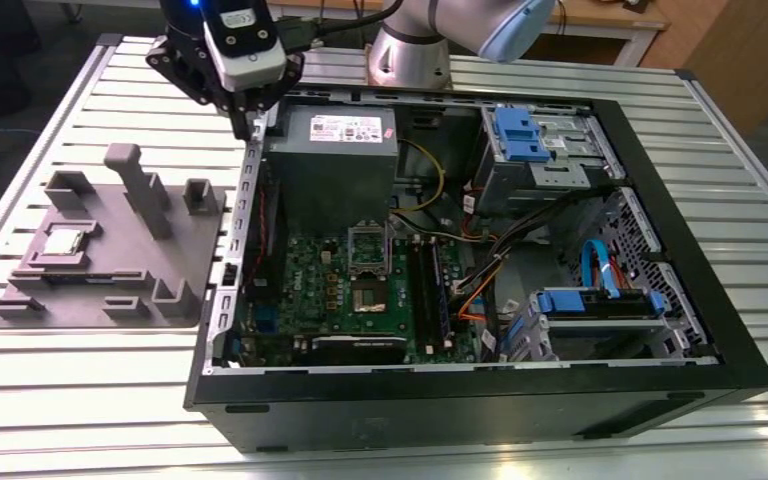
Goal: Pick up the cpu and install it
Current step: 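Reach for the cpu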
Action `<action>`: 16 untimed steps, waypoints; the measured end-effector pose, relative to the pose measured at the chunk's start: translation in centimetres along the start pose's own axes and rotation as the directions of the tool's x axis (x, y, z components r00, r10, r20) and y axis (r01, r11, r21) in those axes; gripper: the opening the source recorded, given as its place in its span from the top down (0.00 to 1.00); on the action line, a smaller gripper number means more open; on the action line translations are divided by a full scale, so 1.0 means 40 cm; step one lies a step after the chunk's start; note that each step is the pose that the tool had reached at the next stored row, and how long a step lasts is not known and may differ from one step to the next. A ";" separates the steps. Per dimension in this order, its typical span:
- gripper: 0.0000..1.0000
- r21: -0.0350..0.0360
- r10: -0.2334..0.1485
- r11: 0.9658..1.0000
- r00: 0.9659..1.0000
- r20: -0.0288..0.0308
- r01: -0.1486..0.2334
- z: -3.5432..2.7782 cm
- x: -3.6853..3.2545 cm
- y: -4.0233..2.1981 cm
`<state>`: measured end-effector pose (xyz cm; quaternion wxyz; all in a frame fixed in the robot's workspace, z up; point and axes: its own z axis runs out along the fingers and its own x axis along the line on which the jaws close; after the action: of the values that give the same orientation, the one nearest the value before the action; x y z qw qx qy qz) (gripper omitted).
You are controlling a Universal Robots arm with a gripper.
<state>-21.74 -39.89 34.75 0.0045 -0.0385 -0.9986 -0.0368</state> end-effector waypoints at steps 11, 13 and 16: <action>0.90 0.000 0.000 1.000 1.000 0.000 0.000 0.002 0.011 -0.001; 0.90 0.000 0.000 1.000 1.000 0.000 0.000 0.002 0.014 -0.001; 0.90 0.000 0.000 1.000 1.000 0.000 0.000 0.003 0.017 -0.002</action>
<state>-22.42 -39.89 34.64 0.0046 -0.0385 -0.9986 -0.0367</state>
